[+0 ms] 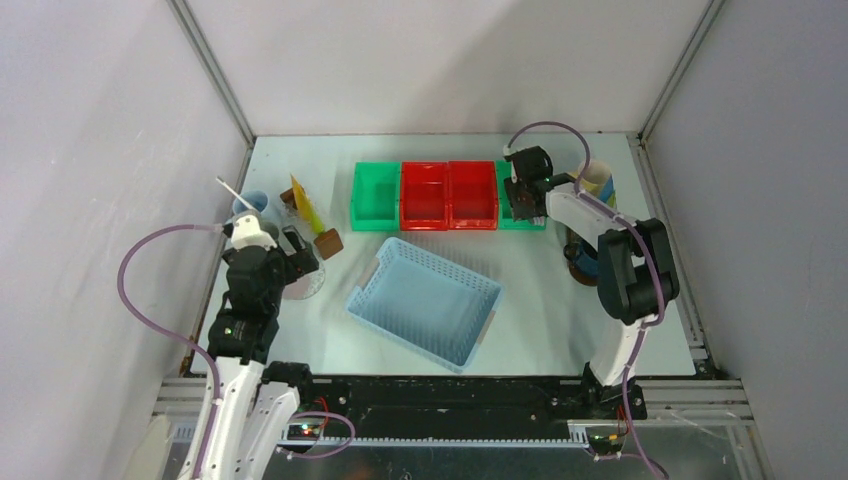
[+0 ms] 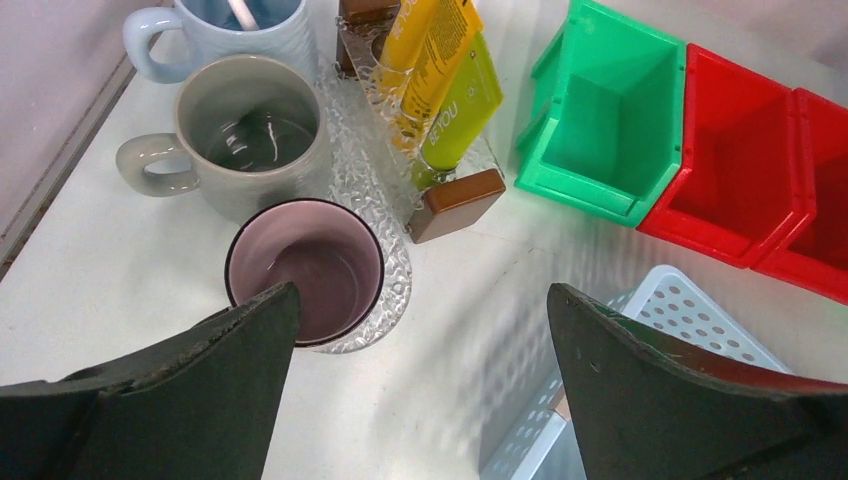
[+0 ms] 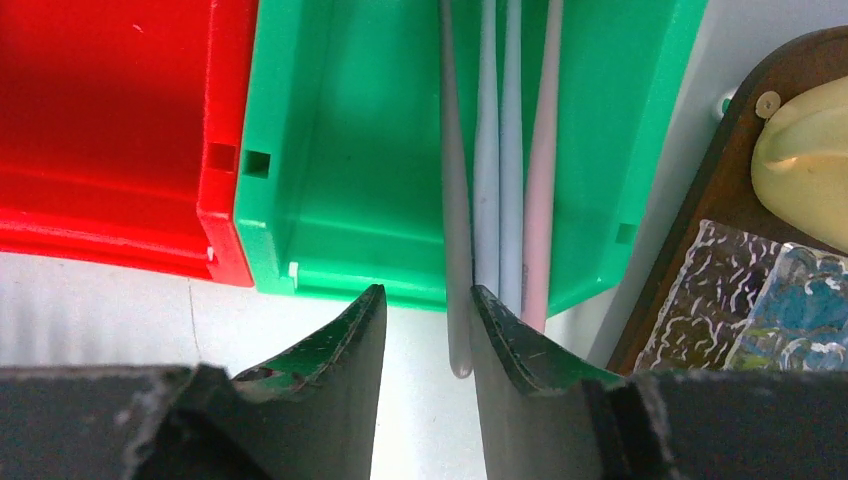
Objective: Prepare toiletry sets of a toothbrush and toothpaste on the tray
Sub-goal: Pick up the toothbrush from the storage box.
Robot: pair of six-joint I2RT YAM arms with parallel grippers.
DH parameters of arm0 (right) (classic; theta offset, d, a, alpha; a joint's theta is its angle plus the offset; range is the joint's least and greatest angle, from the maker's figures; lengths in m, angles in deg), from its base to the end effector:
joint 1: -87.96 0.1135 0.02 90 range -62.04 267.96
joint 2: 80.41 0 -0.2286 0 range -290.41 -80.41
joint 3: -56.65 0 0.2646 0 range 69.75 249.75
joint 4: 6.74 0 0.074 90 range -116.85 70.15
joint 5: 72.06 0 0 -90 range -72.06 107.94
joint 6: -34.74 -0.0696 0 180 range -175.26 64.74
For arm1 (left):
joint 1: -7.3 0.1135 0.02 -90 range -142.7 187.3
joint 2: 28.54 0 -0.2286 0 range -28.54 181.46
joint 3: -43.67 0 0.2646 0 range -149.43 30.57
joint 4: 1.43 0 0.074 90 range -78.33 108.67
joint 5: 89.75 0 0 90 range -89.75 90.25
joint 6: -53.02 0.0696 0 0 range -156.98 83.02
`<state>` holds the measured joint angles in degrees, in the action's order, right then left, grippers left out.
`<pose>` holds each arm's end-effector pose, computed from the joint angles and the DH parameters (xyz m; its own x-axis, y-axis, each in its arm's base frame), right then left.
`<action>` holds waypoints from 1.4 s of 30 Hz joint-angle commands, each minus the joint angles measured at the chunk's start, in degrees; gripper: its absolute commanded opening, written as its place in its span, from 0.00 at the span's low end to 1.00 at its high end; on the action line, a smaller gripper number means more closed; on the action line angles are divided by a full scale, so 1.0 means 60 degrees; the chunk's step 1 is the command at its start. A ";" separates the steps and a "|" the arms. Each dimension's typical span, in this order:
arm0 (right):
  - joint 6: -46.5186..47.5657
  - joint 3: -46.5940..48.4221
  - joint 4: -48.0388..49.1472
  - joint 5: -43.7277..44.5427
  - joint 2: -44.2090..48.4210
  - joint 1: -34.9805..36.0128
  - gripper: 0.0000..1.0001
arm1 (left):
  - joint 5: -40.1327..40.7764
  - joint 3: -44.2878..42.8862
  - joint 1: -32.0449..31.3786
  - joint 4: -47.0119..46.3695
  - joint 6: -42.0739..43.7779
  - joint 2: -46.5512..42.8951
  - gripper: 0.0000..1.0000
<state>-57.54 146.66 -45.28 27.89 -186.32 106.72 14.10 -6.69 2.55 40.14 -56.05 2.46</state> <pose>0.4016 0.1237 0.1449 -0.7785 -0.2230 -0.5867 -0.1908 0.9746 -0.1173 0.2054 -0.0004 0.2654 -0.3101 -0.2925 -0.9046 -0.2558 0.9421 -0.2170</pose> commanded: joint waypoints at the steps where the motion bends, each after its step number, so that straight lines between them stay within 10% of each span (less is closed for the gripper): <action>1: 0.0120 0.0498 -0.0147 0.0127 -0.0298 -0.0037 0.38 | -0.0175 0.0086 -0.0065 -0.0478 -0.0029 -0.0083 1.00; 15: -0.0035 0.0597 -0.0211 -0.0469 -0.0886 -0.0099 0.30 | -0.0246 0.0114 -0.0066 -0.0544 -0.0029 -0.0044 1.00; 25: -0.0429 0.0938 -0.0537 -0.0624 -0.0475 -0.0110 0.00 | -0.0406 0.0116 -0.0059 -0.0522 -0.0035 -0.0045 1.00; 42: -0.1116 -0.0826 0.0107 -0.0680 0.3287 0.0161 0.00 | -0.2471 -0.1427 -0.0069 0.0050 -0.1881 0.0711 1.00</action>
<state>-62.81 144.87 -48.12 23.76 -173.30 106.63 5.51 -10.27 2.53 40.58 -62.65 5.39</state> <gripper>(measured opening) 0.119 0.996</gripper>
